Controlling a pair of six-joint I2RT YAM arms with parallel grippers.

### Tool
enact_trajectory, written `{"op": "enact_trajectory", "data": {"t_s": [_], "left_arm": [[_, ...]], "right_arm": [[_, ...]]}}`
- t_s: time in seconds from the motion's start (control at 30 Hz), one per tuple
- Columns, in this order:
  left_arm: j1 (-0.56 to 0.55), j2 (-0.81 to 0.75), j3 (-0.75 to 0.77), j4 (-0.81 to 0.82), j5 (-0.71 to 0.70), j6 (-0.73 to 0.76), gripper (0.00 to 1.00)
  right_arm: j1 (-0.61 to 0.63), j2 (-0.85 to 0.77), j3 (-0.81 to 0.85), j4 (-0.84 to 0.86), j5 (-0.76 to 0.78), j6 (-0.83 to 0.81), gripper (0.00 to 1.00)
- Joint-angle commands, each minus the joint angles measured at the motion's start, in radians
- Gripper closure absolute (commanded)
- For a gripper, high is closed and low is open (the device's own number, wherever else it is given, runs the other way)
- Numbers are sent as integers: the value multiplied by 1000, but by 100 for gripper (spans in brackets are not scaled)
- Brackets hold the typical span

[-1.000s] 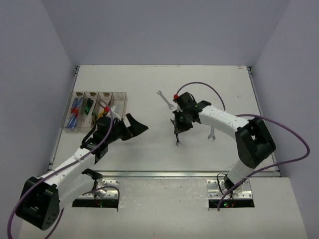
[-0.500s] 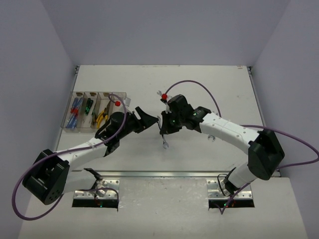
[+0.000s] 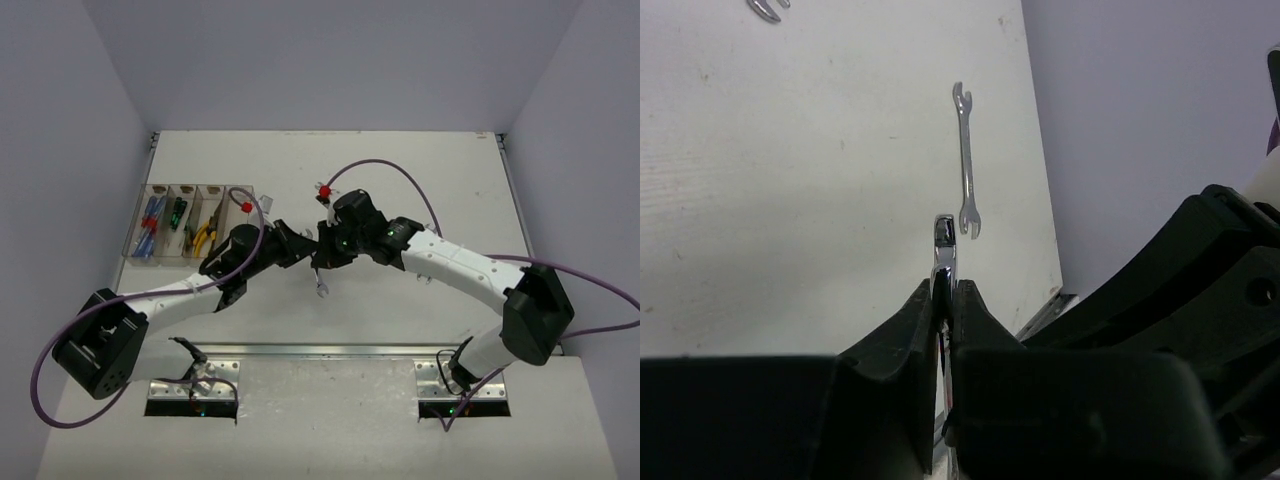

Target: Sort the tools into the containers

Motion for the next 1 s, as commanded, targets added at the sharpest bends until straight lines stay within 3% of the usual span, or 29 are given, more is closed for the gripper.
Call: {"op": "enact_trajectory", "data": {"t_s": [0.0,0.07,0.1,0.13,0.17,0.27,0.3,0.37,0.47,0.63,0.93,0.97], "left_arm": [[-9,8,86,23,30,68,100],[-2,10,148,-89,16,171,100],[10,12,215,-146,2,220,100],[23,18,274,-219,-21,277,100],[46,38,348,-326,-56,376,100],[147,163,548,-699,-190,578,100],[154,201,616,-776,-230,609,100],[269,298,823,-947,-310,674,100],[319,428,983,-1104,-521,795,100],[338,567,1068,-1113,-781,911,100],[355,662,974,-1032,-680,911,100],[356,660,974,-1035,-663,893,91]], "right_arm": [[7,-90,-27,100,8,2,93],[4,-123,-51,88,50,-7,51],[-2,-137,-57,73,74,-11,22],[-10,-153,-69,52,116,-16,8],[-29,-180,-86,21,149,-26,4],[-110,-303,-135,-82,197,-42,1],[-154,-335,-156,-94,199,-46,1],[-311,-410,-206,-122,180,-74,1],[-398,-456,-255,-153,166,-143,1],[-452,-465,-319,-152,171,-190,1],[-467,-438,-328,-128,163,-193,1],[-467,-438,-329,-130,163,-193,1]]}}
